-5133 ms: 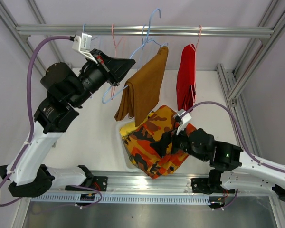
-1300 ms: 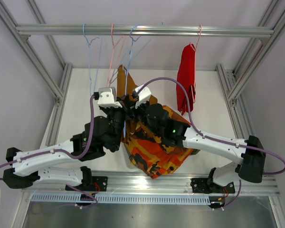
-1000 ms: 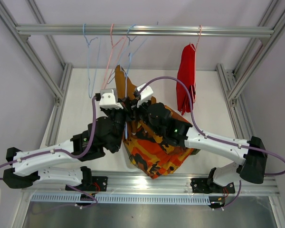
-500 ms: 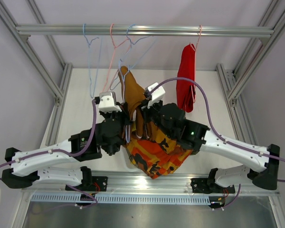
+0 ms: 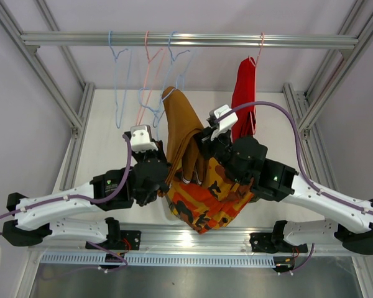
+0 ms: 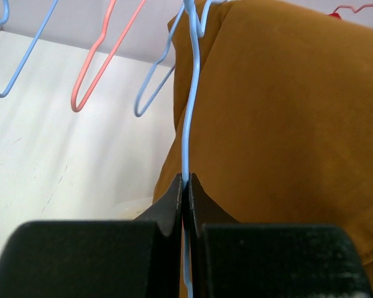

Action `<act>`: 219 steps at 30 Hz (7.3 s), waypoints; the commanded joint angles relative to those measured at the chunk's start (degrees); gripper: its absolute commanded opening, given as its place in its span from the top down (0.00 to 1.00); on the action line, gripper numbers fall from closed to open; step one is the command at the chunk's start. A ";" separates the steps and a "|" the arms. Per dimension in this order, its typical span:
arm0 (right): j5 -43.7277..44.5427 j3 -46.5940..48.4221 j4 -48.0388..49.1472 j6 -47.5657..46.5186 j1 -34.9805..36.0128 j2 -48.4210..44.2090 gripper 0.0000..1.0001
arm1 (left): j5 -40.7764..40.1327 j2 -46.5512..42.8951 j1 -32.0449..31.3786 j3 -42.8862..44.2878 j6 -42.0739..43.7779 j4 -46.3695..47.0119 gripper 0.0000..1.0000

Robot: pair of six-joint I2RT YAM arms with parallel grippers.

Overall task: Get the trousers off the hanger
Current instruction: Remove the trousers from the hanger, then place the trousers in the bin.

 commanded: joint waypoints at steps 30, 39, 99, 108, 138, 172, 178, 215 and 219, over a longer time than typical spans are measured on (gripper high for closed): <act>-3.52 6.95 1.03 6.58 2.16 -8.67 1.00 | -1.67 8.44 -0.24 4.11 -33.66 -35.40 0.99; 3.58 7.03 -1.70 4.65 8.05 -9.91 1.00 | 1.22 21.37 0.64 12.03 -62.16 -61.97 0.99; 8.87 17.13 -0.47 2.45 17.64 5.39 1.00 | 9.14 -17.13 -4.19 -10.82 -17.07 -25.14 0.99; 15.10 3.54 2.00 5.60 17.20 -1.89 1.00 | 8.79 -17.39 -4.10 -11.26 -18.31 -26.37 0.99; 10.38 -10.73 -14.18 16.96 9.55 -27.58 0.12 | 15.81 -20.46 -4.19 -12.05 -22.00 -37.62 0.99; 7.73 -35.43 -13.74 38.84 8.50 -25.03 0.89 | 28.64 -22.22 -4.19 -0.47 -16.37 -42.45 0.99; 8.52 -30.85 -7.60 31.90 8.41 -22.92 0.87 | 31.46 -23.63 -4.19 1.83 -14.88 -44.04 0.99; 8.09 -41.04 7.44 31.80 2.61 -9.21 1.00 | 48.51 -26.80 -4.19 12.65 2.96 -24.10 0.99; 5.36 -40.61 7.62 31.10 2.70 -9.02 1.00 | 43.79 -25.13 -4.19 13.35 5.15 -21.19 0.99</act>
